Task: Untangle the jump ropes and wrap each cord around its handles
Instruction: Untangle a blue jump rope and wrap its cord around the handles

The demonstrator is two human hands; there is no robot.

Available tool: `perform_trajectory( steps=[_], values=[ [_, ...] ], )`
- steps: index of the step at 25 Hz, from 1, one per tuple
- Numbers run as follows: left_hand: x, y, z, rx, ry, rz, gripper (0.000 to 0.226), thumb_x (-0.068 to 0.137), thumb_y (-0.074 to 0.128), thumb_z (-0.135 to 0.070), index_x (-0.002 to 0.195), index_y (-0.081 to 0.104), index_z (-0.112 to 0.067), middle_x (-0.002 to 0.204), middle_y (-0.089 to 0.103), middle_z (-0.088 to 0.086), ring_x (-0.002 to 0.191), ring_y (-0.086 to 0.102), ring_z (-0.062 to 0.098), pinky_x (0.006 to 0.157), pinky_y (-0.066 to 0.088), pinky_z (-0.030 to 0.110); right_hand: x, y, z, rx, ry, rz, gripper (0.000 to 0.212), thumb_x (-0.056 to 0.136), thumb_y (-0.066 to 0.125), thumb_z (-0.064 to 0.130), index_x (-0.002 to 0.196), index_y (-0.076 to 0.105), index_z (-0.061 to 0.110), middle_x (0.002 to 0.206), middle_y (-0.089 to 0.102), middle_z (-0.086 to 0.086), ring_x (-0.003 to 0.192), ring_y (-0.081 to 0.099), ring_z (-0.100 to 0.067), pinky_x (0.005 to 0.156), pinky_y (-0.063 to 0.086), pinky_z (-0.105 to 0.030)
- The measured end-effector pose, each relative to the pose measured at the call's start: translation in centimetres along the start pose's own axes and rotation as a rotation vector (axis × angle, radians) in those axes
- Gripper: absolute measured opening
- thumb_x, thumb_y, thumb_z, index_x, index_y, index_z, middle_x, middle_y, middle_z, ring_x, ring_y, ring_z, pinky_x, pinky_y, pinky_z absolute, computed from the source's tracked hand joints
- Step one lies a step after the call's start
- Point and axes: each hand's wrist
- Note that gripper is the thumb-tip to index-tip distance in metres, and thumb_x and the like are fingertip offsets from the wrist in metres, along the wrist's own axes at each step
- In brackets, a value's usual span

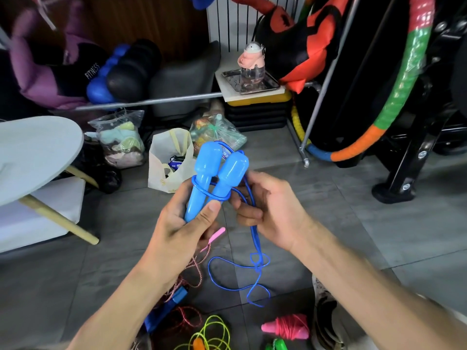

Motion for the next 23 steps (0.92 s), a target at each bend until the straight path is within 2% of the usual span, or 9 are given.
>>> perform_trajectory(
  steps=[2,4,5,8,11,14,16,20,23],
  values=[
    [-0.2,0.1,-0.4,-0.035,-0.013,0.028,0.027,0.086,0.056,-0.019,0.113,0.058,-0.015,0.059,0.039,0.003,0.039,0.026,0.007,0.036,0.027,0.013,0.2,0.0,-0.6,-0.081,-0.114,-0.055,0.021,0.098,0.043,0.017,0.097,0.061,0.004,0.071,0.060,-0.006,0.045,0.039,-0.013,0.043,0.031,-0.022],
    [-0.5,0.2,-0.5,-0.072,-0.046,0.054,0.030,0.086,0.057,-0.018,0.115,0.059,-0.018,0.058,0.040,0.002,0.039,0.028,0.007,0.037,0.030,0.012,0.7,-0.1,-1.1,-0.186,-0.197,-0.128,0.015,0.094,0.054,0.005,0.100,0.068,0.001,0.084,0.069,-0.009,0.064,0.059,-0.019,0.061,0.049,-0.027],
    [-0.6,0.2,-0.3,-0.062,-0.049,0.073,0.029,0.087,0.059,-0.019,0.116,0.059,-0.021,0.057,0.041,0.000,0.040,0.030,0.007,0.037,0.030,0.012,0.9,-0.2,-1.4,-0.242,-0.227,-0.161,0.014,0.090,0.060,0.000,0.096,0.072,0.002,0.088,0.072,-0.011,0.075,0.064,-0.020,0.072,0.052,-0.029],
    [-0.5,0.3,0.5,0.037,-0.027,0.088,0.023,0.092,0.061,-0.021,0.114,0.061,-0.027,0.057,0.042,0.002,0.045,0.035,0.010,0.039,0.029,0.016,1.1,-0.1,-1.8,-0.328,-0.240,-0.201,0.018,0.083,0.061,-0.011,0.089,0.074,0.001,0.084,0.074,-0.010,0.080,0.069,-0.017,0.077,0.052,-0.027],
    [0.1,-0.1,0.9,0.109,-0.013,0.026,0.012,0.093,0.058,-0.016,0.105,0.059,-0.017,0.059,0.045,0.005,0.048,0.039,0.015,0.043,0.037,0.013,0.9,0.4,-2.0,-0.217,-0.179,-0.123,0.023,0.080,0.052,-0.018,0.096,0.067,-0.011,0.088,0.071,-0.017,0.082,0.067,-0.025,0.075,0.055,-0.031],
    [0.3,-0.3,1.0,0.114,0.019,0.025,0.018,0.092,0.064,-0.023,0.097,0.053,-0.009,0.059,0.043,0.009,0.047,0.035,0.019,0.044,0.039,0.012,0.1,0.4,-1.4,-0.002,-0.127,-0.009,0.038,0.065,0.045,-0.008,0.098,0.063,-0.011,0.096,0.068,-0.023,0.085,0.065,-0.032,0.074,0.057,-0.037],
    [0.5,-0.6,1.3,0.162,0.027,0.023,0.022,0.090,0.065,-0.030,0.093,0.052,-0.013,0.058,0.047,0.004,0.049,0.038,0.020,0.042,0.037,0.019,-0.3,0.2,-0.9,0.049,-0.092,0.092,0.042,0.065,0.043,0.000,0.101,0.062,-0.006,0.100,0.065,-0.022,0.088,0.063,-0.031,0.074,0.055,-0.037],
    [0.6,-1.2,1.4,0.244,0.020,0.042,0.025,0.086,0.063,-0.041,0.091,0.054,-0.017,0.057,0.053,0.000,0.050,0.042,0.021,0.044,0.033,0.030,-0.4,0.1,-1.1,-0.117,-0.116,0.117,0.037,0.073,0.064,0.009,0.104,0.061,-0.012,0.099,0.062,-0.023,0.083,0.059,-0.029,0.072,0.048,-0.035],
    [0.6,-1.3,1.1,0.359,0.021,0.053,0.021,0.089,0.065,-0.040,0.081,0.054,-0.024,0.055,0.056,0.002,0.046,0.045,0.019,0.043,0.036,0.029,-0.3,0.6,-1.6,-0.130,-0.124,0.020,0.022,0.081,0.069,0.013,0.100,0.068,0.000,0.089,0.066,-0.014,0.073,0.057,-0.020,0.062,0.040,-0.030]
  ],
)
Point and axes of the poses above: each hand's wrist, its own x-axis towards the middle knuckle, its own y-axis out of the palm, z = x × y
